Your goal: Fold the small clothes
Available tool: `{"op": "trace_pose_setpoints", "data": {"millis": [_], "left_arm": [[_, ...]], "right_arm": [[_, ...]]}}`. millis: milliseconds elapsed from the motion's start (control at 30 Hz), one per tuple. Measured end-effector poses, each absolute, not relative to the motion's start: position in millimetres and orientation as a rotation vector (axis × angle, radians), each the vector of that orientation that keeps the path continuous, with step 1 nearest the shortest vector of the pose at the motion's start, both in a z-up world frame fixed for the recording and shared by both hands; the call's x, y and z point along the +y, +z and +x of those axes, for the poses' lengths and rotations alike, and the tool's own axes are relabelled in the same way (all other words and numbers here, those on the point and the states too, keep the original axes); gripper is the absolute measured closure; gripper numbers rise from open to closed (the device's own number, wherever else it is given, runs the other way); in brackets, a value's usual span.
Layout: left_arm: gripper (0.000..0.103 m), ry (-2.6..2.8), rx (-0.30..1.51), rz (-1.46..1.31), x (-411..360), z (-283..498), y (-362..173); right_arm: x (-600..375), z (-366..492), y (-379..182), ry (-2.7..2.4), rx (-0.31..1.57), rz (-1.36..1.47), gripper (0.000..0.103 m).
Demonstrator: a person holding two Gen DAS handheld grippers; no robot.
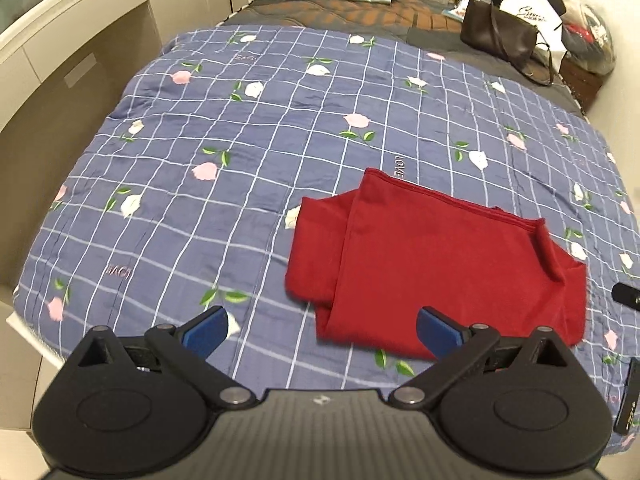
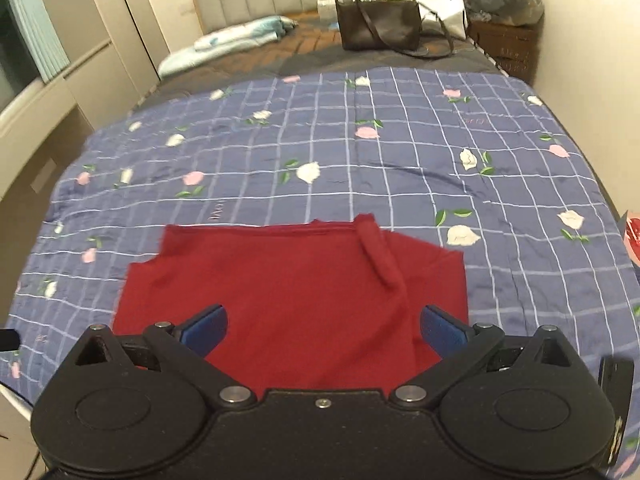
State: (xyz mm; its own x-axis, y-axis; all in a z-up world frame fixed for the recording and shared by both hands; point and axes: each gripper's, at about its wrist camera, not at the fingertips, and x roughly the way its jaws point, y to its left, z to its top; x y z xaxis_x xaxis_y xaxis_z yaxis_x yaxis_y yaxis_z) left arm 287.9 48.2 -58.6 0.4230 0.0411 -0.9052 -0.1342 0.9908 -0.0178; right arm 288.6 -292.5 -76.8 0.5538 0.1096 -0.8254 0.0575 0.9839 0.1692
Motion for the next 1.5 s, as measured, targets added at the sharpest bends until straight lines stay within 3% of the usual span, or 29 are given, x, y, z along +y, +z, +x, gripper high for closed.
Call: {"op": "trace_pose_setpoints", "data": {"millis": [500,1500], "left_arm": [[0.001,0.053,1.124,-0.041,18,187,-36],[0.001,0.119,1.189,-0.051,-127,192,-42]], "right_arm": [[-252,173,-28,0.064,0.879,0.157,0.001],[-377,207,-34,0.146,0.952,0.014,0.001]]}}
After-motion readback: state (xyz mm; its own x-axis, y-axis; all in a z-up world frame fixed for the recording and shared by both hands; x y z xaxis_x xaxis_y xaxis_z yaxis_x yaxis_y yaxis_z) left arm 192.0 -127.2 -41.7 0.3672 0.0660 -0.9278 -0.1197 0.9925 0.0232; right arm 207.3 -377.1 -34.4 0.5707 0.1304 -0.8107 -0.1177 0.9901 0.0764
